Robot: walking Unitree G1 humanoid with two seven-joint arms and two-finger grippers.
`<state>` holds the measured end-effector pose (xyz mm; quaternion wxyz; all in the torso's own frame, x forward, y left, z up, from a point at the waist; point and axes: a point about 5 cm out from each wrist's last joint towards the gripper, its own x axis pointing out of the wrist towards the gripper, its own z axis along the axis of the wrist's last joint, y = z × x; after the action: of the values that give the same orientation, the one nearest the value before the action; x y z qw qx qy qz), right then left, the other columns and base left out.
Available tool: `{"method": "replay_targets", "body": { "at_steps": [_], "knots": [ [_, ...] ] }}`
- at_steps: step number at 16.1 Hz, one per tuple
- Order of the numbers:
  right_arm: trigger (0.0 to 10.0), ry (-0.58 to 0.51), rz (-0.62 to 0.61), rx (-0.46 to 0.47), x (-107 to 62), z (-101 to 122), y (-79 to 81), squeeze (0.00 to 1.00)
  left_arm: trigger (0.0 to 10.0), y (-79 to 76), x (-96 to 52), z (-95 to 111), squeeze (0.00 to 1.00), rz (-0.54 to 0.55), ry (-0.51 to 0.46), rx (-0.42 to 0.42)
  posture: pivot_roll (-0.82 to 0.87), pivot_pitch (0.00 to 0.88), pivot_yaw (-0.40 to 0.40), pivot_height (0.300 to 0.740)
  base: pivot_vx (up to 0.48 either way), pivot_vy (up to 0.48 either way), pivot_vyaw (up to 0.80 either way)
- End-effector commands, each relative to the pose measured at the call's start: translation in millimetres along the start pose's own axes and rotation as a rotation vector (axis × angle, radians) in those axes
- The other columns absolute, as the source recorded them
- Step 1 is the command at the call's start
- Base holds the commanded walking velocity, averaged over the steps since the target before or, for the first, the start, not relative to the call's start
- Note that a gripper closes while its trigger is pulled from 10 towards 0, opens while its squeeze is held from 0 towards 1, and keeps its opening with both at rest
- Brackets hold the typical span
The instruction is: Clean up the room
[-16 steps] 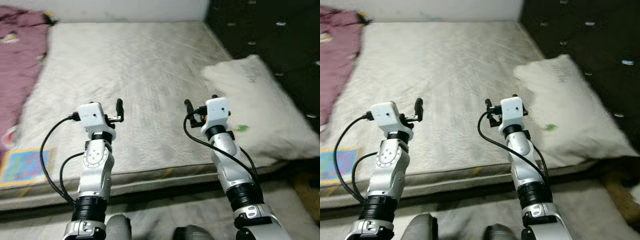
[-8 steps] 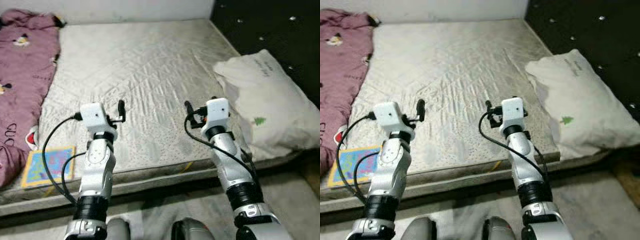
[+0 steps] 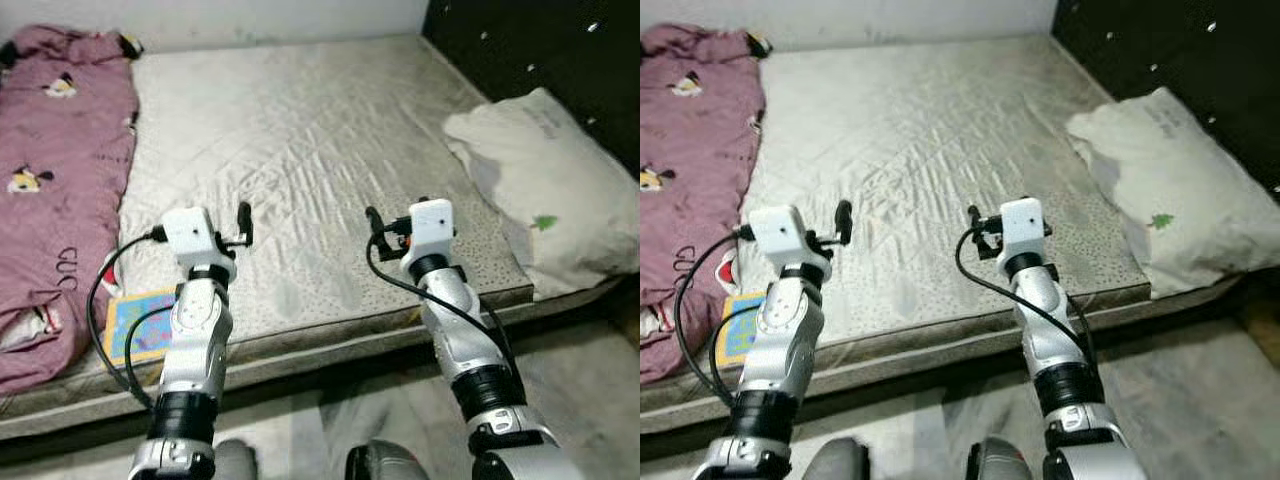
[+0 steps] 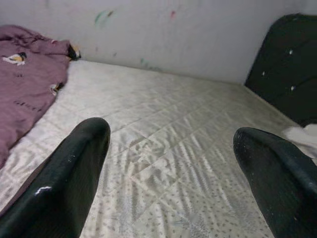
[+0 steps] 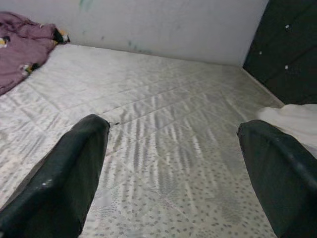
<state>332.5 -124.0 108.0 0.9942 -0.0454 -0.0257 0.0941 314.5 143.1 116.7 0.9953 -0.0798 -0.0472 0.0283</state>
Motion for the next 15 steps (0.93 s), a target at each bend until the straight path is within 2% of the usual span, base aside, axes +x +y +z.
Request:
{"method": "replay_targets", "body": {
  "at_steps": [1, 3, 7, 15],
  "knots": [
    [10.0, -0.021, 0.023, 0.01, 3.8, 6.2, 8.6, 0.0, 10.0, 8.0, -1.2, -0.4, 0.0, 0.025, 0.002, 0.011, 0.03, 0.082, -0.044, 0.74, 0.0, 0.476, 0.0],
    [10.0, -0.017, 0.024, 0.009, 3.7, 5.8, 8.8, 0.0, 10.0, 8.0, -1.3, -0.1, 0.0, 0.025, -0.002, 0.009, 0.03, 0.082, -0.044, 0.74, 0.0, 0.463, 0.0],
    [10.0, -0.017, 0.027, 0.007, 4.7, 6.3, 8.5, 0.0, 10.0, 9.3, -1.7, 3.1, 0.0, 0.021, -0.021, 0.004, 0.02, 0.092, -0.046, 0.74, 0.0, 0.0, 0.0],
    [10.0, -0.02, 0.027, 0.006, 6.0, 6.8, 8.9, 0.0, 10.0, 9.6, -1.0, 5.0, 0.0, 0.017, -0.033, -0.001, 0.02, 0.091, -0.045, 0.74, 0.326, 0.0, 0.0]
  ]
}}
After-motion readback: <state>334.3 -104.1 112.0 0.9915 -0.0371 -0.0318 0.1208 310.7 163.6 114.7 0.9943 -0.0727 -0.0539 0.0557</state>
